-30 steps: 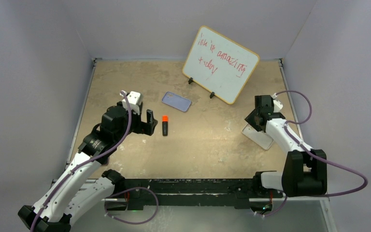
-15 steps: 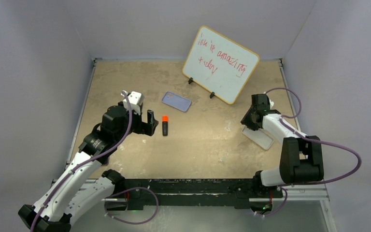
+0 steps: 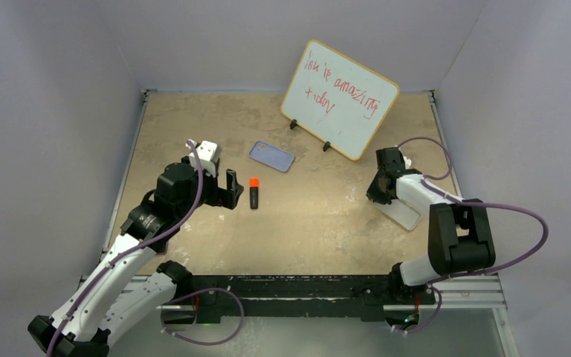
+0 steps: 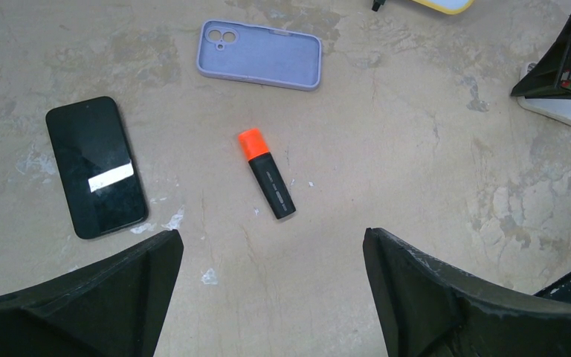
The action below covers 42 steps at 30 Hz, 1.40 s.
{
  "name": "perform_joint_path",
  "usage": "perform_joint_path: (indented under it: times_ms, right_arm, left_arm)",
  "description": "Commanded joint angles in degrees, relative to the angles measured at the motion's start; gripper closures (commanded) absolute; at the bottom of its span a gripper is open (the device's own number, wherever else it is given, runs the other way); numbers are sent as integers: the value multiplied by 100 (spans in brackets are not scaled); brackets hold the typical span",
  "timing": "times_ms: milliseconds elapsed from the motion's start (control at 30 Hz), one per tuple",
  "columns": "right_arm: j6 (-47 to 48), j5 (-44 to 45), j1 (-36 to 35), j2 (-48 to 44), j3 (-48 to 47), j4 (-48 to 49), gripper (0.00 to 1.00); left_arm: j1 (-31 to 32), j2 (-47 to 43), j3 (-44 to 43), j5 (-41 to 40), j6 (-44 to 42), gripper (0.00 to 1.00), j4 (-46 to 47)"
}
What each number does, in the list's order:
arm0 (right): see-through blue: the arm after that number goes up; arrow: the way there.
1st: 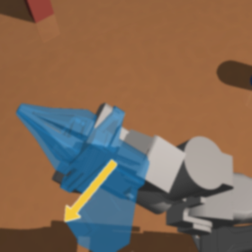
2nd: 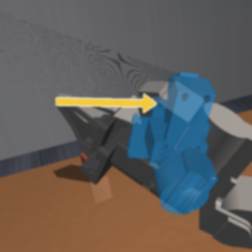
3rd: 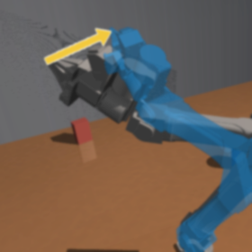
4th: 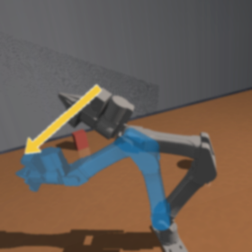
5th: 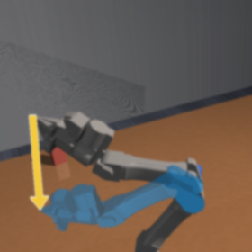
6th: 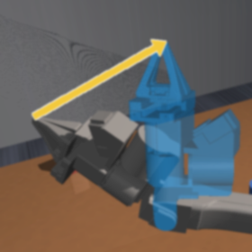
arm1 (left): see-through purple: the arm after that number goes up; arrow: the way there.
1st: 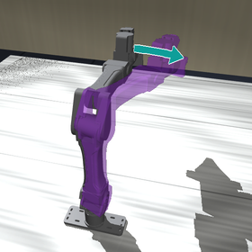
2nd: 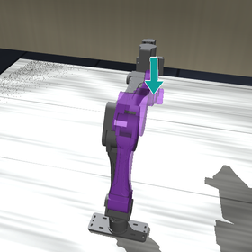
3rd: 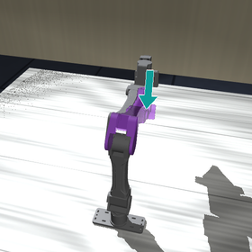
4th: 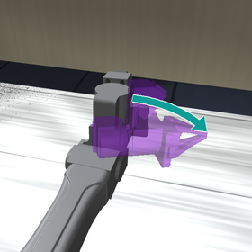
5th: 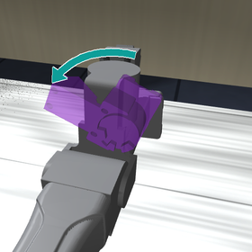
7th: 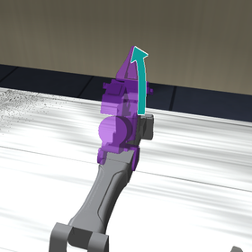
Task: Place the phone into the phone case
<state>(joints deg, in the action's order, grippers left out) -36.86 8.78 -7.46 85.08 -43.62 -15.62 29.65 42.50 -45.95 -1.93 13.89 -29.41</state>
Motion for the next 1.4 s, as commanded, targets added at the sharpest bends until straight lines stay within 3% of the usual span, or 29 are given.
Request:
perform_joint_path:
  times_ms: [0,133,400,533,667,900,1200,1267,1367]
  right_arm:
    - [-176,-50,-259,162,46,-306,87]
    - [-503,-422,-581,-63,64,-419,100]
    - [-2062,-1069,-1532,-862,212,-204,100]
    - [-3293,-1186,-2054,-996,386,525,100]
    - [-4525,-1180,-2485,-589,357,1257,100]
    - [-5816,-978,-2743,505,-275,1782,100]
    - [-6376,-907,-2801,1343,-376,2860,100]
    - [-6261,-937,-2797,1240,-230,3185,89]
    - [-5677,-894,-2798,1038,-261,3092,63]
  left_arm:
    - [-3,56,13,-28,-97,4,116]
    - [-4,-18,27,-64,-89,4,124]
    - [-3,-23,23,-96,-88,4,111]
    - [-5,-41,39,-131,-71,4,119]
    - [-5,18,26,-144,-66,4,113]
    - [-3,46,37,-215,-44,4,93]
    - [-4,166,23,-321,-36,4,40]
    - [-3,163,25,-316,-27,4,32]
    - [-3,183,32,-341,-27,4,47]
